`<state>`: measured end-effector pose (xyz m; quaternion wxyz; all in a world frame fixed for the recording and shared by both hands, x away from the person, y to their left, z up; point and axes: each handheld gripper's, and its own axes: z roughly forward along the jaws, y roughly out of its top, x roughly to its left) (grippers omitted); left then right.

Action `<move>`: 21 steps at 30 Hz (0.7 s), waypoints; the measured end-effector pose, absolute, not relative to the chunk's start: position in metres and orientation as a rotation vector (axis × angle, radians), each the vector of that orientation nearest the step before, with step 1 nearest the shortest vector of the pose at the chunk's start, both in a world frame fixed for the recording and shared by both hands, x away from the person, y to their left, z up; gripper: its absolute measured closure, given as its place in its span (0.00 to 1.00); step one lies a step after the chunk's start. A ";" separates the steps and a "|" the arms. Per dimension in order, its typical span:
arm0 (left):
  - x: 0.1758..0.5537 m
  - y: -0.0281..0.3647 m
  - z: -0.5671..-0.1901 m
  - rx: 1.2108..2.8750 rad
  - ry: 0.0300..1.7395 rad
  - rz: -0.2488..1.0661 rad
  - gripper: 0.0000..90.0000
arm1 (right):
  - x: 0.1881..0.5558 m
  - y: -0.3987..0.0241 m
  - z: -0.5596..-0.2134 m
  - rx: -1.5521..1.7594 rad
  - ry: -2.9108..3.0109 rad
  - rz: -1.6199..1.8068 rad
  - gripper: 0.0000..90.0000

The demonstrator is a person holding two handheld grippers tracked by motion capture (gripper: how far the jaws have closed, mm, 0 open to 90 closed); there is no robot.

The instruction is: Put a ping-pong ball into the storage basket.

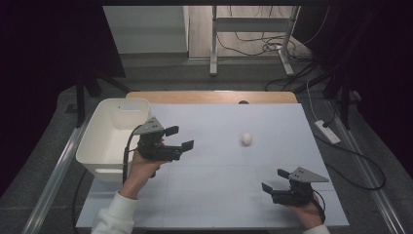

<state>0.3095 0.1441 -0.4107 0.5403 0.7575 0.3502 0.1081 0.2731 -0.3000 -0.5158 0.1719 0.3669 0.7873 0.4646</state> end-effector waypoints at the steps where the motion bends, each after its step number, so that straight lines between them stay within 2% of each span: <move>1: 0.310 0.142 -0.411 1.805 0.832 0.252 0.20 | 0.273 -0.300 -0.516 1.041 2.236 1.320 0.17; 21: 0.323 0.107 -0.426 1.855 0.812 0.207 0.20 | 0.272 -0.301 -0.516 1.030 2.241 1.342 0.17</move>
